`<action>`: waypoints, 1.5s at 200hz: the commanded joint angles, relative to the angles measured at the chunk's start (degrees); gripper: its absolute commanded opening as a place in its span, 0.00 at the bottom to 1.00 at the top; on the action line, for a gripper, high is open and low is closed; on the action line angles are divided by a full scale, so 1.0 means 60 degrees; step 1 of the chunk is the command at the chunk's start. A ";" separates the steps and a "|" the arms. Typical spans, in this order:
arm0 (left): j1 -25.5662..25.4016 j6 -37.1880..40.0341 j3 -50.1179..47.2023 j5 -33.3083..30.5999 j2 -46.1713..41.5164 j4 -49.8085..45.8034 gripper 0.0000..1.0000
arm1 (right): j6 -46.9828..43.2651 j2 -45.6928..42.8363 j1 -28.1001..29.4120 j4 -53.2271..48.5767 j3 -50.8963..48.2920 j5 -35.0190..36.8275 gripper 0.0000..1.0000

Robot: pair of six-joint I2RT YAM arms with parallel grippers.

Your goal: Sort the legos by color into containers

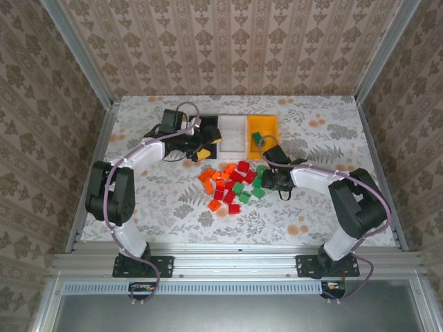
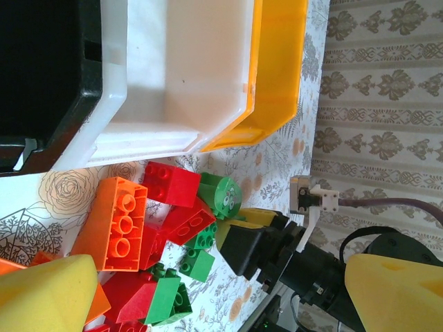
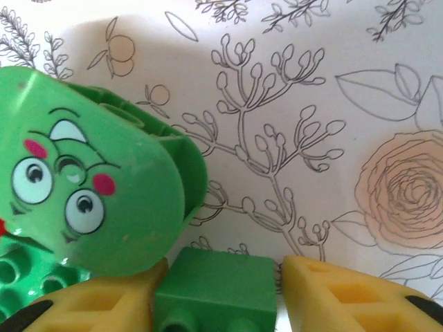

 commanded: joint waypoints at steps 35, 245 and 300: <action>-0.0057 0.0088 0.0186 0.0192 -0.0235 -0.0105 1.00 | -0.0219 -0.1044 0.0223 -0.0438 -0.0116 0.0734 0.27; 0.1558 -0.0352 0.0069 0.0427 -0.0879 0.0359 1.00 | -0.2385 0.5083 -0.1153 -0.2660 0.9383 0.0557 0.45; 0.1232 -0.0352 0.0057 0.0432 -0.0894 0.0371 1.00 | -0.2418 0.2885 -0.0895 -0.1998 0.7666 0.0715 0.47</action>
